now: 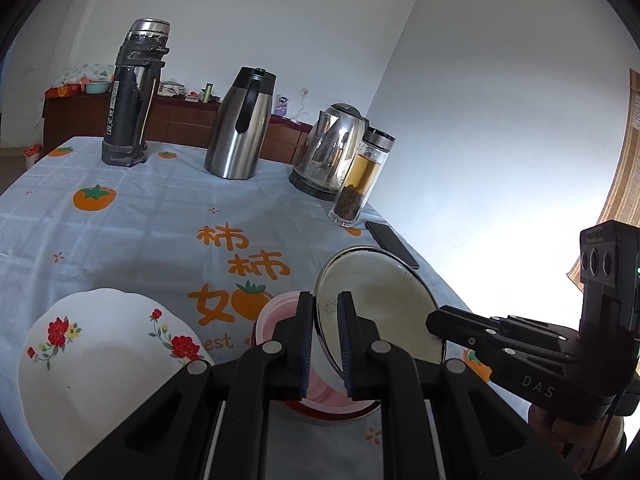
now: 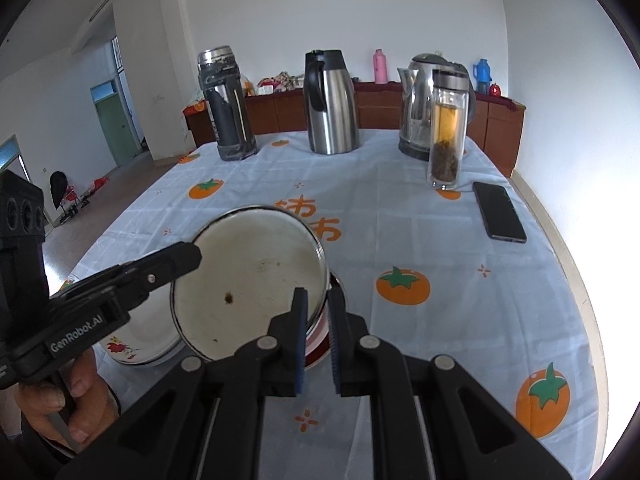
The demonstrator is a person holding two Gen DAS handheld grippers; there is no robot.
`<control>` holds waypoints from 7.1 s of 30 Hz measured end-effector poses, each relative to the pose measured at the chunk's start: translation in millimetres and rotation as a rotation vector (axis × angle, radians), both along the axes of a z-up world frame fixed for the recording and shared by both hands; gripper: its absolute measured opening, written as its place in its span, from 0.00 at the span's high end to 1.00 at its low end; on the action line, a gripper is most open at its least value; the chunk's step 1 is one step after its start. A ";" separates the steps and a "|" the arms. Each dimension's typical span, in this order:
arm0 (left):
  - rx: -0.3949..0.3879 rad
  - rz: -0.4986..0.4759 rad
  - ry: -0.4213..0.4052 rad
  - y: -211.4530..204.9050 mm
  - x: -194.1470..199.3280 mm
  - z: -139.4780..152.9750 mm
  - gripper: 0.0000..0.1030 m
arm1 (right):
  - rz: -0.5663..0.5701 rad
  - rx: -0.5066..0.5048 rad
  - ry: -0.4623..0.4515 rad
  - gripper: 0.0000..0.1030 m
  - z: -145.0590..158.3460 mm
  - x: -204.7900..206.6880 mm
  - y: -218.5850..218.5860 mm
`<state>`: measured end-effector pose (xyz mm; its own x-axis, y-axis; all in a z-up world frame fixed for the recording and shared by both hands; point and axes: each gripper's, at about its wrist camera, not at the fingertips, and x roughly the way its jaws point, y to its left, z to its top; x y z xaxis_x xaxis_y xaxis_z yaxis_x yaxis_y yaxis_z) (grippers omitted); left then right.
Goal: Organize plates and bowls
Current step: 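Carry the enamel bowl over the pink plastic bowl with the right tool, then lower the enamel bowl into the pink plastic bowl with the right tool, then grip the bowl stack rim with the left tool while the right tool holds the enamel bowl, then lift and carry the bowl stack toward the flower plate stack with both tools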
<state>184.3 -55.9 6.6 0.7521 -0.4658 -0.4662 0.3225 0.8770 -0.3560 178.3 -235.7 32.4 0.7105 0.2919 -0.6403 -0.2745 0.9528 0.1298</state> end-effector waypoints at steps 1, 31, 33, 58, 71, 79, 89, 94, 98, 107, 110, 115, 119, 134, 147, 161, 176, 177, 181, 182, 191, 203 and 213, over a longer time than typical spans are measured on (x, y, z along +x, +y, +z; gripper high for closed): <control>0.002 0.001 0.007 -0.3 1.7 -1.4 0.87 | -0.001 -0.002 0.004 0.89 -0.8 1.7 0.8; 0.054 0.028 0.063 -3.2 15.0 -15.8 0.87 | 0.000 -0.050 0.024 0.87 -8.0 22.2 8.3; 0.054 0.028 0.062 -3.1 15.1 -15.8 0.87 | 0.001 -0.052 0.026 0.87 -8.2 22.3 8.5; 0.052 0.007 0.080 -8.7 18.3 -21.2 0.87 | -0.012 -0.085 0.051 0.86 -15.1 29.2 7.2; 0.045 0.037 0.099 -0.8 18.0 -22.4 0.87 | 0.020 -0.091 0.066 0.86 -14.9 31.7 14.7; 0.023 0.044 0.079 3.7 15.7 -18.8 0.87 | 0.030 -0.103 0.070 0.85 -14.4 31.8 18.2; 0.050 0.038 0.110 0.3 18.8 -23.7 0.87 | 0.031 -0.118 0.090 0.84 -20.0 33.9 19.2; 0.053 0.044 0.122 1.2 20.1 -25.1 0.87 | 0.038 -0.127 0.104 0.84 -23.5 35.5 21.6; 0.061 0.050 0.133 0.7 21.3 -26.7 0.87 | 0.043 -0.129 0.111 0.84 -26.4 35.9 22.2; 0.065 0.043 0.139 0.1 21.6 -28.1 0.87 | 0.044 -0.137 0.128 0.84 -33.8 36.0 21.9; 0.066 0.043 0.140 0.1 21.6 -28.4 0.87 | 0.045 -0.138 0.130 0.84 -34.1 35.7 21.7; 0.075 0.044 0.147 -1.2 22.9 -30.1 0.87 | 0.046 -0.137 0.130 0.84 -34.1 35.5 21.5; 0.087 0.042 0.144 -3.4 22.4 -30.9 0.87 | 0.046 -0.132 0.132 0.84 -35.3 35.0 21.2; 0.091 0.031 0.142 -5.7 22.0 -32.5 0.86 | 0.042 -0.125 0.132 0.84 -36.5 34.4 18.2; 0.094 0.021 0.133 -8.6 19.5 -31.1 0.77 | 0.044 -0.115 0.128 0.81 -36.4 34.2 17.4; 0.090 0.004 0.111 -9.4 17.6 -27.5 0.54 | 0.073 -0.077 0.097 0.63 -32.1 29.3 19.1; 0.094 0.034 0.135 -5.5 21.5 -32.5 0.44 | 0.010 -0.051 0.078 0.53 -32.1 29.0 2.8; 0.102 0.032 0.140 -6.6 21.8 -33.8 0.44 | 0.005 -0.046 0.081 0.53 -33.2 29.6 0.8; 0.113 0.024 0.167 -8.9 24.1 -39.1 0.44 | -0.005 -0.033 0.096 0.53 -39.3 32.2 -2.7; 0.117 0.023 0.172 -9.3 24.0 -40.0 0.44 | -0.004 -0.029 0.100 0.53 -40.9 32.7 -2.5; 0.130 0.014 0.226 -11.8 27.9 -49.7 0.44 | -0.015 0.022 0.135 0.55 -51.9 34.1 -1.4; 0.193 0.026 0.233 -20.4 28.9 -55.2 0.46 | -0.038 -0.039 0.160 0.71 -57.5 45.3 11.8; 0.212 0.062 0.225 -18.8 25.1 -51.6 0.51 | -0.046 -0.091 0.154 0.80 -53.6 44.2 16.7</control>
<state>209.4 -74.6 -45.0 0.6429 -0.2967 -0.7062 0.1994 0.9550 -0.2197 222.5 -219.0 -21.2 0.6130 0.1976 -0.7649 -0.2140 0.9736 0.0799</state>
